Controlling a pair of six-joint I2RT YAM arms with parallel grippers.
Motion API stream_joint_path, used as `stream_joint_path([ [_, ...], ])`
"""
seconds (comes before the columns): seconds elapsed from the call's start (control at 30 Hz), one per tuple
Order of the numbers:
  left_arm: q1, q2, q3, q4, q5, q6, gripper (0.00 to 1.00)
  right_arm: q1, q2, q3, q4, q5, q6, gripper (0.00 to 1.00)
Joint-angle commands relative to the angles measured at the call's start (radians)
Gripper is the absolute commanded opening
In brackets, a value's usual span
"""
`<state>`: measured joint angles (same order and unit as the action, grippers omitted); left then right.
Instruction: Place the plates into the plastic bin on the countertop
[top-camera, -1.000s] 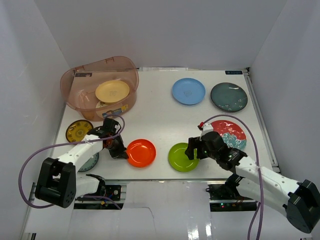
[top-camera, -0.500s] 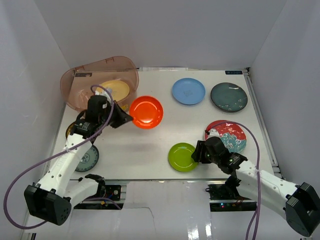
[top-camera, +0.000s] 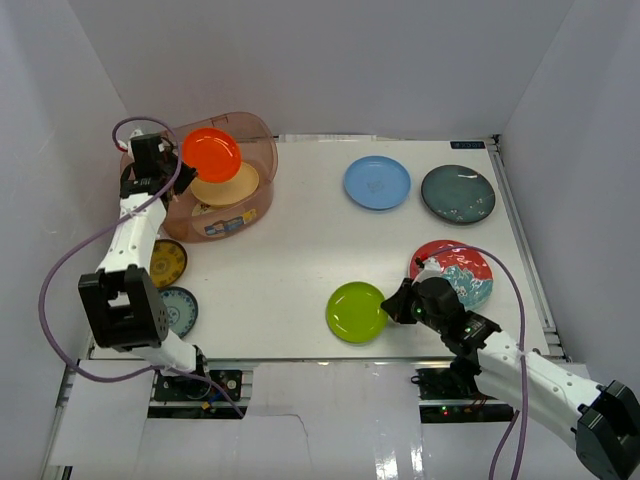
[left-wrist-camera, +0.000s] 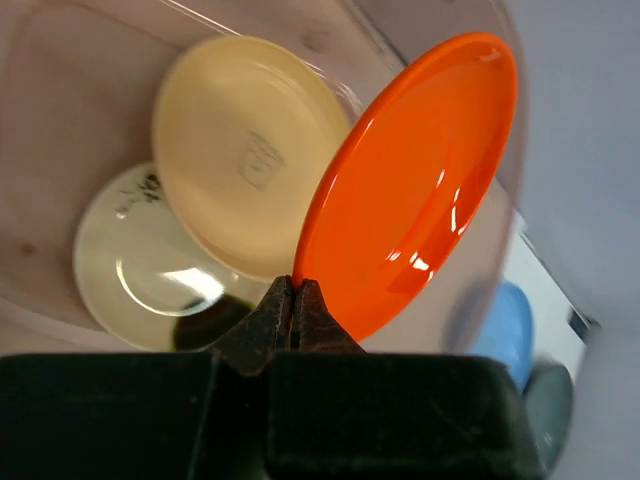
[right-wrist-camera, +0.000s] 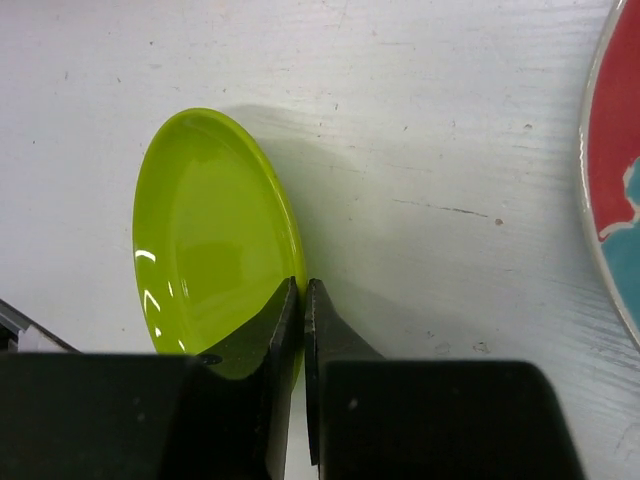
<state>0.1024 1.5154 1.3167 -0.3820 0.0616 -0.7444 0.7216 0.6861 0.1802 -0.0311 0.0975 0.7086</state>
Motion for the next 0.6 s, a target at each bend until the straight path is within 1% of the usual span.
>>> stream_joint_path([
  [0.0,0.006,0.08,0.119,-0.004,-0.132,0.042,0.0,0.001,-0.002,0.059,0.017,-0.013,-0.061,0.08],
  [0.07,0.014,0.167,0.154,-0.021,-0.155,0.068,0.0,0.001,0.012,0.106,0.019,-0.012,-0.084,0.08],
  [0.1,0.014,0.192,0.18,-0.038,-0.155,0.076,0.0,-0.001,0.032,0.161,0.023,-0.001,-0.093,0.08],
  [0.17,0.016,0.257,0.202,-0.05,-0.144,0.103,0.0,-0.001,0.055,0.22,0.066,0.011,-0.119,0.08],
  [0.2,0.016,0.273,0.225,-0.075,-0.14,0.103,0.08,0.001,0.085,0.284,0.077,0.018,-0.127,0.08],
  [0.23,0.017,0.284,0.228,-0.077,-0.132,0.106,0.18,-0.001,0.107,0.319,0.094,0.018,-0.142,0.08],
  [0.27,0.019,0.29,0.228,-0.074,-0.115,0.108,0.38,-0.001,0.154,0.356,0.105,0.012,-0.149,0.08],
  [0.3,0.019,0.289,0.23,-0.074,-0.109,0.108,0.48,-0.001,0.182,0.425,0.117,0.008,-0.153,0.08],
  [0.37,0.022,0.276,0.228,-0.072,-0.094,0.106,0.67,-0.001,0.234,0.487,0.166,-0.002,-0.164,0.08],
  [0.4,0.023,0.247,0.227,-0.07,-0.066,0.102,0.81,-0.001,0.289,0.517,0.184,-0.007,-0.166,0.08],
  [0.43,0.023,0.227,0.216,-0.064,-0.056,0.1,0.87,-0.001,0.318,0.58,0.2,-0.004,-0.169,0.08],
  [0.47,0.023,0.203,0.207,-0.052,-0.016,0.099,0.9,-0.001,0.39,0.614,0.235,0.004,-0.181,0.08],
  [0.5,0.023,0.142,0.191,-0.041,0.007,0.093,0.92,0.001,0.435,0.654,0.244,0.007,-0.187,0.08],
  [0.53,0.023,0.105,0.147,-0.029,0.059,0.089,0.93,-0.001,0.478,0.739,0.25,0.007,-0.192,0.08],
  [0.57,0.022,0.063,0.116,-0.003,0.085,0.083,0.93,-0.001,0.568,0.783,0.272,0.005,-0.196,0.08],
])
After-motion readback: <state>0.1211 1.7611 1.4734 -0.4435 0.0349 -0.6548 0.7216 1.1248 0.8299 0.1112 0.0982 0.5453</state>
